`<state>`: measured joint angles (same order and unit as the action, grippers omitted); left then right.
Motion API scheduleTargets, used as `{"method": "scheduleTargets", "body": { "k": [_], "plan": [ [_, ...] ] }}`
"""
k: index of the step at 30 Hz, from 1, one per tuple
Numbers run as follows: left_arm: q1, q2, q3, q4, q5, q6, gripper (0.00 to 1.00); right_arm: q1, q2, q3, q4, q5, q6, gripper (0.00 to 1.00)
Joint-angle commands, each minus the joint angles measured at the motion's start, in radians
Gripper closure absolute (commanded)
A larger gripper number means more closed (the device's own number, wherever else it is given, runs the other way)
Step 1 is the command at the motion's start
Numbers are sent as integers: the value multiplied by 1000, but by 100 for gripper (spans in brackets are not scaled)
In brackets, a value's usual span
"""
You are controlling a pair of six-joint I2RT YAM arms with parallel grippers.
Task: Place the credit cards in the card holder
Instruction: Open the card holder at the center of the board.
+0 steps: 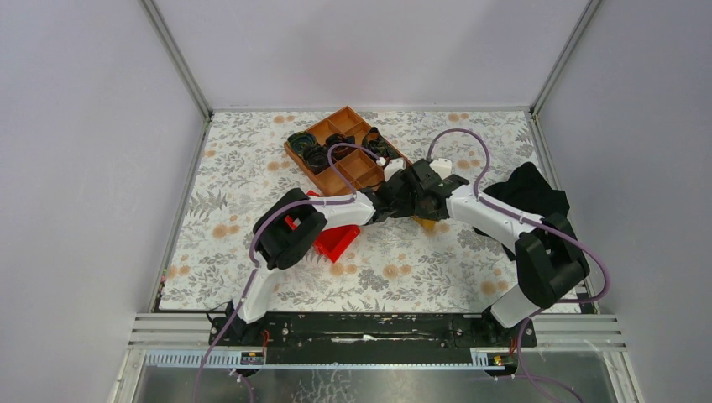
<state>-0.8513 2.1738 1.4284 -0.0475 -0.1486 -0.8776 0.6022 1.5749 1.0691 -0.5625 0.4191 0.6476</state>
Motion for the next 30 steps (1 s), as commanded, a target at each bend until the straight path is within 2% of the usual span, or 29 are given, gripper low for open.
{"method": "scheduleTargets", "body": {
  "k": [1,13,30],
  "plan": [
    [-2,155,-92,-303,-2,20,54,19,37,2,-3,0,-3,100],
    [1,153,-101,-305,-2,11,55,-31,76,-25,-21,31,26,100],
    [0,154,-129,-288,11,-8,56,-53,-37,-81,-95,155,53,100]
  ]
}}
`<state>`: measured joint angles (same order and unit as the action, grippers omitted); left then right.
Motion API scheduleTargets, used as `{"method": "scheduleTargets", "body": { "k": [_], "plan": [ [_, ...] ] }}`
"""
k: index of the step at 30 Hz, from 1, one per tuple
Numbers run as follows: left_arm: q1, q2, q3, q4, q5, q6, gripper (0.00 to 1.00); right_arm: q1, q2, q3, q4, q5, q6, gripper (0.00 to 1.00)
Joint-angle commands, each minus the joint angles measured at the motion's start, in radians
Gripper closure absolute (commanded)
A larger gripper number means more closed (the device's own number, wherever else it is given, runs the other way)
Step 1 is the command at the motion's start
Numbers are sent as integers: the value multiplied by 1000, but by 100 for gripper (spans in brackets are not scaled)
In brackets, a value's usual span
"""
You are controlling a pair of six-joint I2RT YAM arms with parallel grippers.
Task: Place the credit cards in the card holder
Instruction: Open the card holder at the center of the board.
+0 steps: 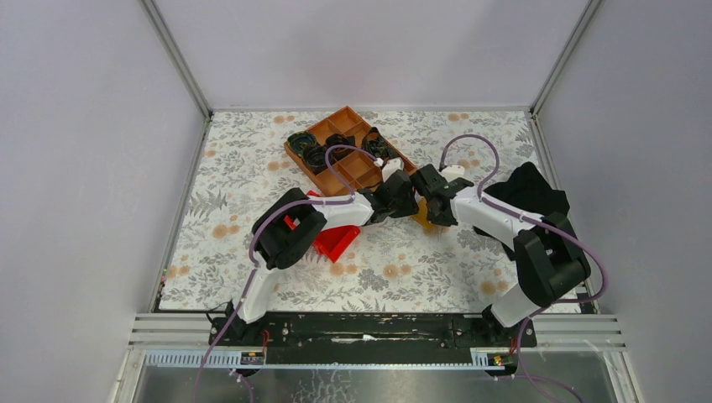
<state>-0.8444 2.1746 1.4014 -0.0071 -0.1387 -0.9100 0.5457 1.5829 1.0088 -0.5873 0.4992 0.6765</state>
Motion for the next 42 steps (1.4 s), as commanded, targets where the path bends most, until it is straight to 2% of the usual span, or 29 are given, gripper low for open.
{"method": "scheduleTargets", "body": {
  "k": [1,10,19,32,42],
  "plan": [
    [-7,153,-103,-329,2,25,56,0,-54,-29,-72,75,25,100],
    [-7,152,-114,-327,1,25,56,-15,-99,-57,-59,44,25,100],
    [-7,136,-175,-301,22,18,61,-13,-134,-28,-11,-116,8,100],
    [-7,104,-267,-292,46,12,65,-13,-269,-254,112,-251,127,100],
    [-9,69,-339,-266,100,-1,68,-15,-380,-428,357,-314,187,100]
  ]
}}
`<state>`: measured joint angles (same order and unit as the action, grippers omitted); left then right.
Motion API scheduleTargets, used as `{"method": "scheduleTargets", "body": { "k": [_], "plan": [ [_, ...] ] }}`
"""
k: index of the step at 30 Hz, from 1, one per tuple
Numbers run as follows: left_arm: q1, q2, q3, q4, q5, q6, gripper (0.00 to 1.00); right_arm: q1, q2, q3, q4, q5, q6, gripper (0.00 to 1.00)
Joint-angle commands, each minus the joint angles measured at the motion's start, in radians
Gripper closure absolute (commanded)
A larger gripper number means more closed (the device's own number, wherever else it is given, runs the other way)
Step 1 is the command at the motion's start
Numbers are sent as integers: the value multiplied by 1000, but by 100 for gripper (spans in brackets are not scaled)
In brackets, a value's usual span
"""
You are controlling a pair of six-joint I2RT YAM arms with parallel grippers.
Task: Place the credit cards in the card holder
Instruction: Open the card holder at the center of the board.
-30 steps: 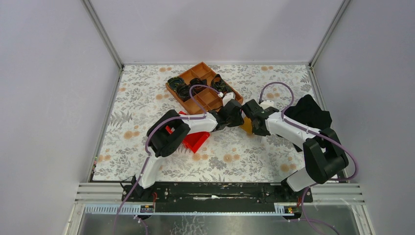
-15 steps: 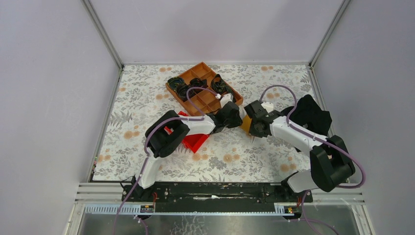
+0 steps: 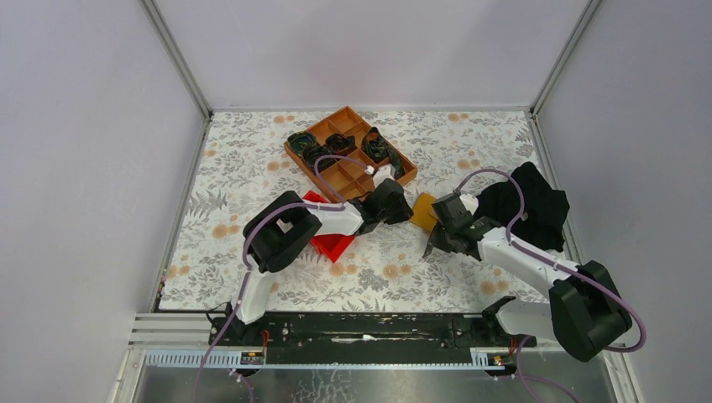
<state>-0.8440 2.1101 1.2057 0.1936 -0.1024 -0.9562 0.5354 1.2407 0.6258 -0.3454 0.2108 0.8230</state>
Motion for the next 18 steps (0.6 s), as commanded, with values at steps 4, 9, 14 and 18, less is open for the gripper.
{"method": "scheduleTargets", "body": {
  "k": [4,9,14,18],
  "plan": [
    [-11,115,-172,-461,73,45,71,-24,-80,-89,169,-35,42,100],
    [-19,103,-209,-455,85,48,74,-91,-163,-173,248,-82,41,100],
    [-25,98,-234,-450,79,50,74,-158,-238,-251,368,-195,11,100],
    [-26,101,-234,-449,81,50,73,-174,-251,-262,434,-261,-11,100]
  ]
}}
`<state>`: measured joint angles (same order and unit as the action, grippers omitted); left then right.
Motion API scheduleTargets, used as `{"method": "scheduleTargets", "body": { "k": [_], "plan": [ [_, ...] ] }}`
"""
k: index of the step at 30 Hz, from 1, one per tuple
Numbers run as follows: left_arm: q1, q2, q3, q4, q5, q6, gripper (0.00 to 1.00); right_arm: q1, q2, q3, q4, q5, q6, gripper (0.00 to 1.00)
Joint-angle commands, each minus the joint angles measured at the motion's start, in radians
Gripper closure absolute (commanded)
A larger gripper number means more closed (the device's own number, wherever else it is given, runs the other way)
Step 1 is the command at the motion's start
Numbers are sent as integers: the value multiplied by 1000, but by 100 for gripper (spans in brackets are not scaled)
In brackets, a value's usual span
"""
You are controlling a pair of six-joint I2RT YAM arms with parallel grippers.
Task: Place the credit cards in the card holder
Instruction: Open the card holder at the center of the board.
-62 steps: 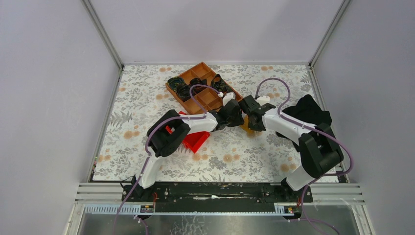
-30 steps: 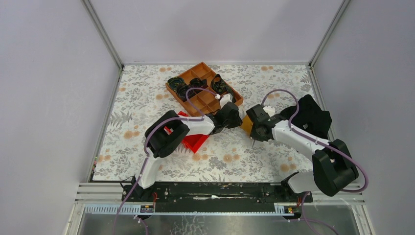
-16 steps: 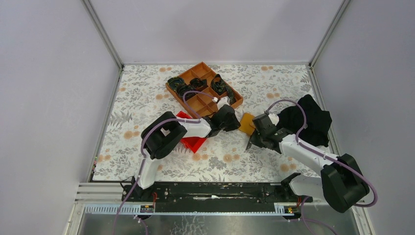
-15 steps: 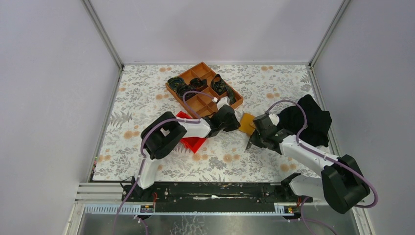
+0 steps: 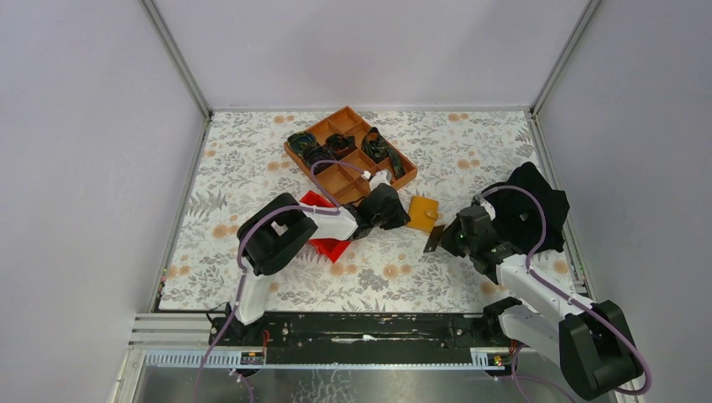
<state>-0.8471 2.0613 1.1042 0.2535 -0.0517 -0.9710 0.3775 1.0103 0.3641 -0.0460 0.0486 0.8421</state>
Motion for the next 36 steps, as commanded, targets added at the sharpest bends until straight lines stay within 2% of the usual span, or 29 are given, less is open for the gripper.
{"method": "scheduleTargets", "body": {
  "k": [1,8,11,15,19,27,36],
  "plan": [
    [-23,151,-132,-508,32,64,73,-18,-17,-1,144,-114,-32,100],
    [-25,149,-132,-505,30,63,73,-30,-28,-20,211,-169,-29,100],
    [-24,146,-138,-504,27,61,73,-35,-36,-7,162,-142,-37,100],
    [-24,138,-147,-502,17,64,73,-36,-84,42,3,-3,-60,100],
    [-25,145,-147,-500,22,64,73,-37,-42,87,-92,57,-94,100],
    [-25,147,-139,-511,20,74,73,-40,21,50,-38,36,-81,100],
    [-25,153,-130,-517,23,81,73,-75,60,-17,125,-61,-67,100]
  ]
}}
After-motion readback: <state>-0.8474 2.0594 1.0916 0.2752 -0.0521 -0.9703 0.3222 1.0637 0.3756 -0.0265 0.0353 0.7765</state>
